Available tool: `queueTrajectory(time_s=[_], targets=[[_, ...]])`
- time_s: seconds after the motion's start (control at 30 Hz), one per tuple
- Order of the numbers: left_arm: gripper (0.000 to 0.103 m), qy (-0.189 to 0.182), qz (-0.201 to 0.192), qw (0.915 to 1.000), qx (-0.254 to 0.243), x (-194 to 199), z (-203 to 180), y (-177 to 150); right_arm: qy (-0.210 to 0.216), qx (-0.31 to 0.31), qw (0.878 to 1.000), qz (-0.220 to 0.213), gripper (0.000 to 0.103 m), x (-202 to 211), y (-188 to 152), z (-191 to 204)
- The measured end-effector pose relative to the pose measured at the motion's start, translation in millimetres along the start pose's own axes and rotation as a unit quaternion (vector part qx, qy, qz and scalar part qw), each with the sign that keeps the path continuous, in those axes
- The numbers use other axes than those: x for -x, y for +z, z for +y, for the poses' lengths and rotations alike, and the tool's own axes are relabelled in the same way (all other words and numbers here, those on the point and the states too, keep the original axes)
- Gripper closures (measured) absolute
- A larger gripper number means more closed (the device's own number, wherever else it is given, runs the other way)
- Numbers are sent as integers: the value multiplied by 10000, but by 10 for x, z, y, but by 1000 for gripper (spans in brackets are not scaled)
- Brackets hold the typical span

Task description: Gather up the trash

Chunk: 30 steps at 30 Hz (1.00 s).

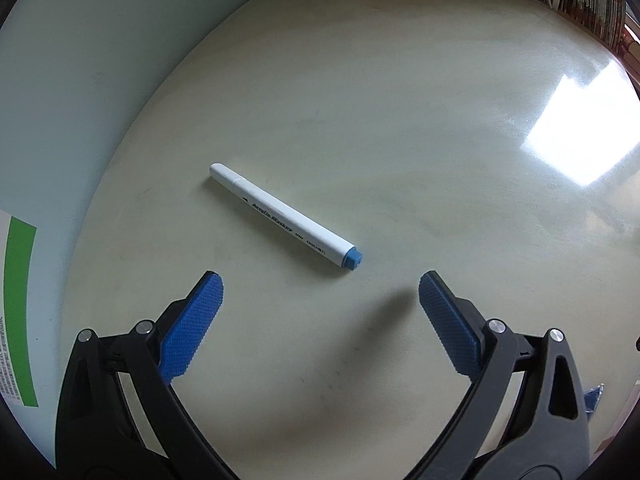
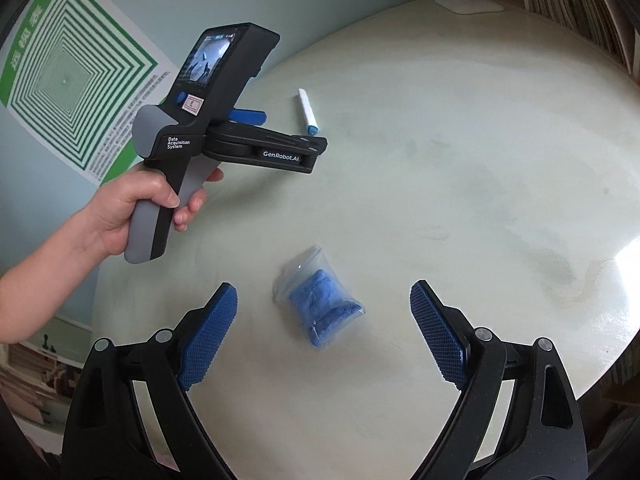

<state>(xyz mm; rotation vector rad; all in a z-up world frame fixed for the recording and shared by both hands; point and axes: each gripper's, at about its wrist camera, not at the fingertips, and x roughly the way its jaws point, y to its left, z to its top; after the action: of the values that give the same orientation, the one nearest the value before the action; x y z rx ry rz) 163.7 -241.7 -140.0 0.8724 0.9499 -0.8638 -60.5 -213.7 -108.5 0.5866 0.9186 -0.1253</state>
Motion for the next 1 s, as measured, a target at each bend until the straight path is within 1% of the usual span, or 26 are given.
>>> queueTrajectory(time_s=[0.03, 0.27, 0.37, 0.4, 0.47, 0.6, 0.73, 0.77, 0.8, 0.87, 0.9, 0.93, 0.97, 1.0], targets=[[7, -4, -3, 10000, -11, 0, 29, -22, -12, -23, 10000, 19, 15, -27, -7, 10], [7, -151, -55, 9999, 36, -84, 222, 126, -118, -267, 9995, 86, 15, -205, -8, 23], [7, -288, -101, 9995, 0, -69, 288, 97, -158, -377, 9991, 84, 15, -256, -13, 33], [7, -302, -96, 9995, -30, 7, 247, -9, -169, -401, 9990, 102, 15, -279, -20, 44], [7, -319, -122, 9993, -115, 2, 270, -30, -230, -357, 9990, 158, 15, -310, -36, 73], [7, -392, -136, 9991, -116, 1, 347, -48, -317, -248, 9988, 277, 15, -354, -106, 105], [7, -507, -147, 9986, -77, -3, 417, -64, -437, -142, 9986, 253, 15, -343, -146, 119], [7, -545, -145, 9984, -56, -84, 499, 16, -491, -103, 9984, 255, 15, -349, -151, 130], [7, -594, -147, 9981, -32, -91, 517, 14, -563, -32, 9981, 258, 15, -352, -161, 147], [8, -691, -162, 9975, -24, -81, 266, 197, -754, 149, 9967, 265, 15, -378, -181, 183], [12, -767, -173, 9969, -28, -76, 261, 200, -828, 237, 9959, 270, 15, -381, -181, 186], [19, -875, -187, 9960, -44, -67, 255, 203, -950, 372, 9944, 274, 16, -399, -192, 227], [22, -1017, -201, 9946, -52, -56, 248, 204, -1060, 495, 9928, 273, 16, -413, -211, 260], [30, -1121, -209, 9935, -60, -47, 243, 205, -1179, 622, 9907, 256, 18, -428, -224, 299]])
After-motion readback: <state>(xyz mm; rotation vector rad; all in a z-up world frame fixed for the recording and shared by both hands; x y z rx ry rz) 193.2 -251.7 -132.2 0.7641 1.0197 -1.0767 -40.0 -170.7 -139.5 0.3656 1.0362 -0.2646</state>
